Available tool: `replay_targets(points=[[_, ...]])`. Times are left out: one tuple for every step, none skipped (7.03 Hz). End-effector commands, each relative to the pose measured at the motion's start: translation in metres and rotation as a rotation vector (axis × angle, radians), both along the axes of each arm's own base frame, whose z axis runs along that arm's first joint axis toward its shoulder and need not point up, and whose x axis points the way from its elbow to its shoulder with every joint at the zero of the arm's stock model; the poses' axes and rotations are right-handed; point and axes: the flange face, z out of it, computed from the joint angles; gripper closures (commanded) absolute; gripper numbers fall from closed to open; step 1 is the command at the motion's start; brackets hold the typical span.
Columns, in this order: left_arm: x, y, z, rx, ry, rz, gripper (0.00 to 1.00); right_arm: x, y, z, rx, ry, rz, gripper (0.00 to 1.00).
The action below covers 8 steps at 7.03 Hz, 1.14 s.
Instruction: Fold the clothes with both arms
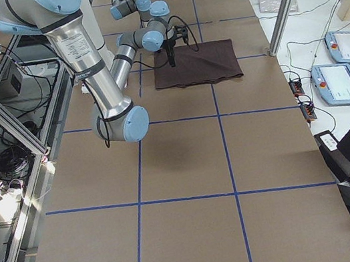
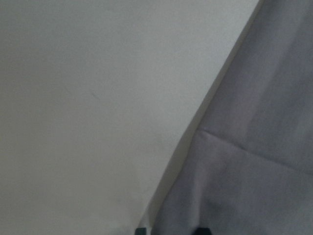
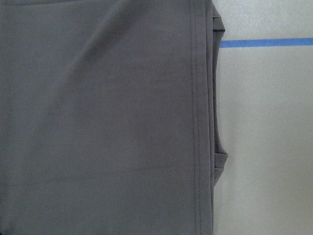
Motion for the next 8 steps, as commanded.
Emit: replay_targets(points=[[0.0015, 0.0024, 0.0015, -0.001, -0.003, 0.005, 0.53, 0.0033, -0.0031, 0.0000, -0.003, -0.001, 0.003, 0.00], [0.0017, 0.0024, 0.0031, -0.001, -0.006, 0.005, 0.52, 0.0039, -0.0038, 0.0000, -0.003, -0.001, 0.004, 0.00], [0.0019, 0.0023, 0.0048, -0.001, -0.009, 0.006, 0.52, 0.0039, -0.0038, 0.0000, -0.003, -0.001, 0.004, 0.00], [0.0036, 0.0018, 0.0065, -0.003, -0.013, 0.006, 0.52, 0.0045, -0.0045, 0.0000, -0.003, -0.001, 0.006, 0.00], [0.0045, 0.0015, 0.0067, -0.003, -0.014, 0.006, 0.53, 0.0045, -0.0045, 0.0002, -0.004, 0.000, 0.006, 0.00], [0.0053, 0.0012, 0.0080, -0.004, -0.016, 0.006, 0.54, 0.0045, -0.0045, 0.0002, -0.004, 0.000, 0.006, 0.00], [0.0056, 0.0011, 0.0061, -0.003, -0.014, 0.006, 0.70, 0.0045, -0.0045, 0.0002, -0.004, 0.000, 0.006, 0.00], [0.0053, 0.0022, 0.0048, -0.002, -0.011, 0.007, 1.00, 0.0045, -0.0045, 0.0002, -0.004, 0.000, 0.006, 0.00]])
